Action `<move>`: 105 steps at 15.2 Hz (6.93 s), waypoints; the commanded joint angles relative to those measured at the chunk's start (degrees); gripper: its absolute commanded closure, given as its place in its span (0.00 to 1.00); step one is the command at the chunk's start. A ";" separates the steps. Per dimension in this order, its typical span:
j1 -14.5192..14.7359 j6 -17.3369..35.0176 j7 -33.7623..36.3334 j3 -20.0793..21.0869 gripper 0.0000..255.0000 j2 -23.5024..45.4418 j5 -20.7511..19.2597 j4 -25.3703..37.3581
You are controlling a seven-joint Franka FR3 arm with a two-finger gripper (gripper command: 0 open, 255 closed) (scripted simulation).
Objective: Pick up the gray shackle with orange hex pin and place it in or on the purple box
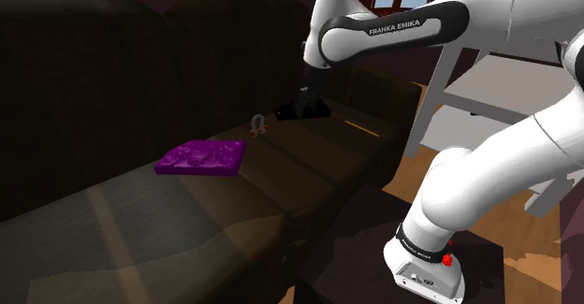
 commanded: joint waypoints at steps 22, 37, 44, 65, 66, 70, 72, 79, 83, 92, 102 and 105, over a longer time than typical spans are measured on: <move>-1.87 27.22 13.56 0.44 0.00 44.76 -7.73 26.98; -2.09 29.92 13.73 0.19 1.00 48.42 -7.97 27.96; -2.09 29.90 13.73 0.19 1.00 48.42 -7.97 27.99; -2.34 16.51 10.76 1.02 1.00 42.17 -5.70 35.24; -2.34 15.81 10.63 1.04 1.00 41.96 -5.61 35.74; -1.56 13.51 11.62 1.43 1.00 42.45 -5.90 38.37; 0.00 11.85 14.05 2.08 1.00 44.37 -6.82 41.61; 5.69 4.65 21.19 3.77 1.00 53.11 -9.47 56.22; 9.14 -0.91 24.18 4.30 1.00 60.06 -10.57 68.00; 12.28 -2.83 27.11 4.35 1.00 67.93 -11.65 77.11; 12.13 4.53 28.99 4.05 1.00 68.03 -12.47 69.67; 12.12 6.20 29.44 3.94 1.00 68.31 -12.69 68.25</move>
